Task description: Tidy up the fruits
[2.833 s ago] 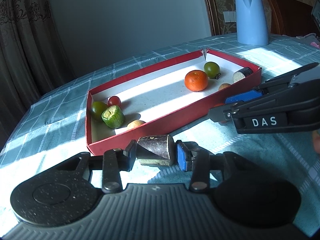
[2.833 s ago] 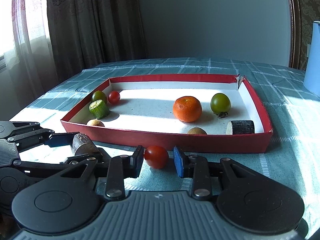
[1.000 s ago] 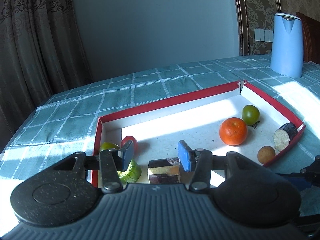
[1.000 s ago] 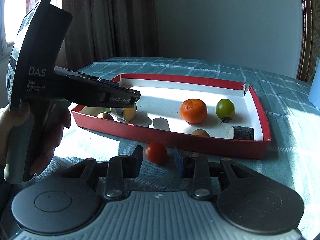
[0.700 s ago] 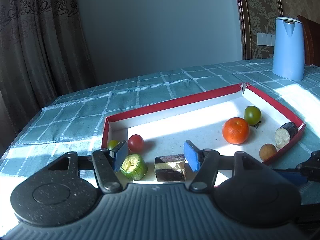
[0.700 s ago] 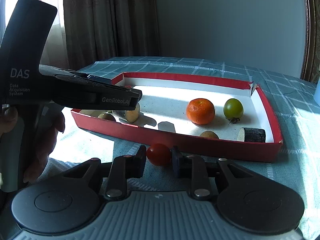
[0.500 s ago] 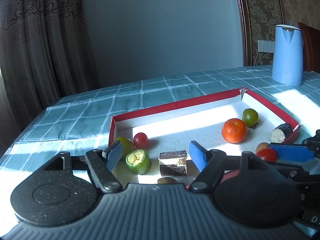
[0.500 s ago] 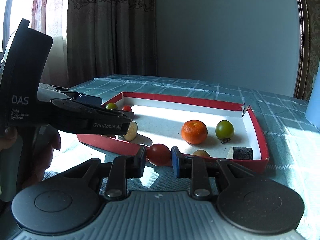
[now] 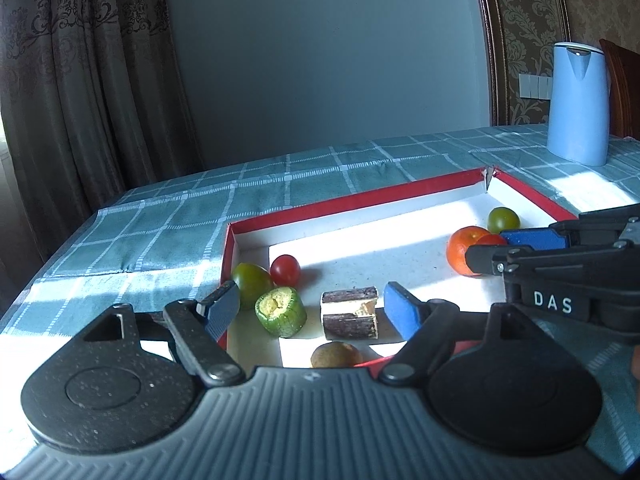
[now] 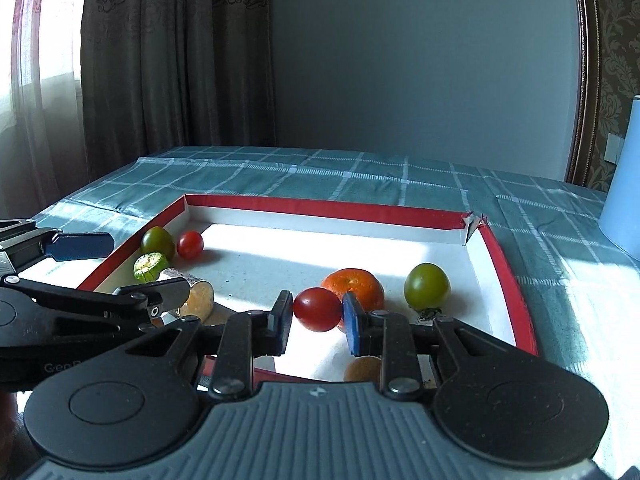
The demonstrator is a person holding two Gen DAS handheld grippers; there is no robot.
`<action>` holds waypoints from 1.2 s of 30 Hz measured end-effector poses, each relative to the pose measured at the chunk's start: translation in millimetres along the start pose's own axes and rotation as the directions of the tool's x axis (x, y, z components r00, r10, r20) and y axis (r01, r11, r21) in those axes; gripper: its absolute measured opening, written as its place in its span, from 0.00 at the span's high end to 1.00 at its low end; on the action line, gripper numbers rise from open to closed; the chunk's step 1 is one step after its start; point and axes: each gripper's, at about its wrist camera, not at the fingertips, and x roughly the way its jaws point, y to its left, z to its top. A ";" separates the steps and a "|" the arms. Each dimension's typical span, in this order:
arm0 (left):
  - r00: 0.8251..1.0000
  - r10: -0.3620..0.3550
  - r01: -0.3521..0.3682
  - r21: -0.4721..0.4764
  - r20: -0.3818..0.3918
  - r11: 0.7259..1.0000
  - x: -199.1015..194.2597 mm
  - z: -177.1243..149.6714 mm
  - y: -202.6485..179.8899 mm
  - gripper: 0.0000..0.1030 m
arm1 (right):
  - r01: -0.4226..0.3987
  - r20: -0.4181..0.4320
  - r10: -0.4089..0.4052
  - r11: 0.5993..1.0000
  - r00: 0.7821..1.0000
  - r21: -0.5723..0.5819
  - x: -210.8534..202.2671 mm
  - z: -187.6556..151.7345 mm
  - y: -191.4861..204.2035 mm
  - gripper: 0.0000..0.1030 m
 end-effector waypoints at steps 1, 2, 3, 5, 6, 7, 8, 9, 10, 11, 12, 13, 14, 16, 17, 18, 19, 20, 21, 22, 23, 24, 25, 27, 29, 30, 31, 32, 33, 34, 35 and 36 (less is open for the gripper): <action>1.000 0.000 0.000 -0.002 0.000 1.000 -0.3 0.0 0.3 0.23 | -0.004 0.002 0.004 1.000 1.000 0.021 -1.1 1.0 -3.4 0.74; 1.000 0.003 -0.003 -0.008 -0.003 1.000 -0.5 -0.2 0.9 0.22 | 0.001 0.005 -0.001 0.999 1.000 0.040 -2.5 1.9 -5.9 0.73; 1.000 0.002 -0.002 -0.015 -0.009 1.000 -0.6 -0.7 1.6 0.21 | 0.008 0.011 -0.009 0.999 1.000 0.050 -4.6 1.8 -7.7 0.69; 1.000 0.000 -0.001 -0.024 -0.017 1.000 -3.4 -3.2 2.0 0.21 | 0.022 0.025 -0.023 0.998 0.999 0.064 -7.7 0.8 -9.9 0.46; 1.000 0.006 -0.006 -0.024 -0.015 1.000 -5.6 -4.5 1.5 0.21 | 0.023 0.038 -0.026 0.997 0.999 0.073 -10.2 -0.4 -11.3 0.33; 1.000 0.012 -0.012 -0.023 -0.010 1.000 -8.7 -6.4 1.0 0.21 | 0.027 0.055 -0.031 0.996 0.998 0.082 -14.5 -1.6 -12.1 0.32; 1.000 0.013 -0.013 -0.023 -0.006 1.000 -11.6 -8.0 0.6 0.20 | 0.025 0.074 -0.031 0.996 0.997 0.083 -19.6 -2.2 -12.2 0.32; 1.000 0.010 -0.010 -0.027 -0.004 1.000 -14.7 -10.1 0.3 0.19 | 0.027 0.094 -0.035 0.997 0.995 0.078 -25.5 -2.5 -11.4 0.32; 1.000 0.004 -0.004 -0.033 -0.002 0.999 -17.7 -12.2 0.1 0.16 | 0.037 0.110 -0.045 0.997 0.993 0.073 -30.8 -3.5 -10.5 0.32; 1.000 0.001 -0.001 -0.036 0.001 0.999 -21.0 -14.3 -0.3 0.15 | 0.046 0.122 -0.054 0.996 0.991 0.071 -35.2 -5.5 -9.1 0.32; 1.000 0.001 -0.001 -0.035 0.005 0.999 -23.9 -16.1 -1.1 0.15 | 0.043 0.127 -0.052 0.997 0.991 0.068 -38.6 -7.6 -7.8 0.32; 1.000 0.002 -0.002 -0.033 0.008 0.999 -25.8 -17.4 -2.0 0.15 | 0.034 0.124 -0.042 0.997 0.991 0.063 -41.0 -10.0 -6.5 0.32; 1.000 0.003 -0.003 -0.028 0.008 1.000 -27.7 -19.0 -3.3 0.14 | 0.031 0.122 -0.039 0.998 0.992 0.061 -43.3 -12.5 -5.0 0.32; 1.000 0.007 -0.007 -0.021 0.005 1.000 -29.0 -20.6 -5.3 0.14 | 0.033 0.123 -0.039 0.998 0.992 0.051 -48.2 -17.5 -1.6 0.32; 1.000 0.010 -0.010 -0.016 0.005 1.000 -29.8 -21.6 -6.4 0.13 | 0.037 0.122 -0.042 0.998 0.992 0.043 -50.3 -19.3 0.1 0.32; 1.000 0.011 -0.011 -0.014 0.004 1.000 -30.3 -22.2 -6.9 0.13 | 0.042 0.125 -0.047 0.998 0.991 0.041 -52.7 -21.1 1.5 0.32; 1.000 0.011 -0.011 -0.015 0.003 1.000 -30.7 -22.7 -7.0 0.13 | 0.043 0.127 -0.048 0.998 0.991 0.043 -55.4 -23.4 2.0 0.32; 1.000 0.011 -0.011 -0.015 0.002 1.000 -31.2 -23.1 -7.1 0.12 | 0.037 0.127 -0.043 0.998 0.991 0.046 -58.3 -25.9 2.1 0.32; 1.000 0.014 -0.014 -0.019 0.002 1.000 -32.0 -23.7 -6.2 0.11 | 0.031 0.125 -0.037 0.998 0.991 0.051 -61.4 -28.0 1.5 0.32; 1.000 0.016 -0.016 -0.026 0.002 1.000 -33.0 -24.4 -5.2 0.09 | 0.025 0.125 -0.032 0.998 0.992 0.060 -64.5 -30.8 0.8 0.32; 1.000 0.015 -0.015 -0.036 0.004 0.999 -33.9 -24.6 -3.7 0.06 | 0.018 0.123 -0.026 0.998 0.992 0.066 -66.8 -33.6 0.3 0.32; 1.000 0.013 -0.013 -0.042 0.006 0.999 -34.8 -24.9 -2.7 0.05 | 0.014 0.113 -0.022 0.998 0.993 0.063 -67.7 -36.2 0.5 0.29; 1.000 0.015 -0.014 -0.046 0.007 0.999 -35.4 -25.2 -2.3 0.03 | 0.018 0.104 -0.024 0.998 0.994 0.060 -67.9 -38.8 1.2 0.28; 1.000 0.022 -0.022 -0.043 0.005 0.999 -35.1 -25.3 -2.5 0.03 | 0.019 0.084 -0.023 0.999 0.996 0.051 -66.0 -40.0 2.0 0.28; 1.000 0.024 -0.024 -0.040 -0.002 0.999 -34.5 -25.7 -3.2 0.02 | 0.016 0.075 -0.020 0.998 0.997 0.055 -64.6 -40.2 1.8 0.28; 1.000 0.025 -0.025 -0.043 -0.005 0.999 -35.4 -26.5 -3.4 0.02 | 0.017 0.065 -0.020 0.998 0.998 0.057 -63.3 -40.3 1.8 0.28; 1.000 0.020 -0.020 -0.045 -0.004 0.999 -36.7 -27.4 -3.3 0.02 | 0.013 0.050 -0.016 0.998 0.999 0.061 -61.6 -40.3 1.1 0.27; 1.000 0.018 -0.018 -0.047 -0.003 0.999 -38.3 -28.2 -3.3 0.02 | 0.006 0.042 -0.009 0.998 0.999 0.067 -60.6 -40.3 0.5 0.27; 1.000 0.023 -0.023 -0.048 -0.001 0.999 -39.2 -28.9 -3.4 0.02 | 0.003 0.037 -0.006 0.997 0.999 0.074 -60.0 -40.8 -0.2 0.27; 1.000 0.025 -0.026 -0.050 -0.002 0.998 -39.5 -29.3 -3.4 0.02 | 0.005 0.033 -0.008 0.997 0.999 0.077 -59.3 -41.1 -0.5 0.27; 1.000 0.027 -0.027 -0.050 -0.003 0.998 -39.5 -29.4 -3.6 0.01 | 0.009 0.027 -0.011 0.997 1.000 0.080 -58.5 -41.4 -1.1 0.27; 1.000 0.026 -0.026 -0.049 -0.005 0.998 -39.2 -29.3 -3.8 0.01 | 0.010 0.023 -0.012 0.996 1.000 0.083 -57.9 -41.4 -1.6 0.27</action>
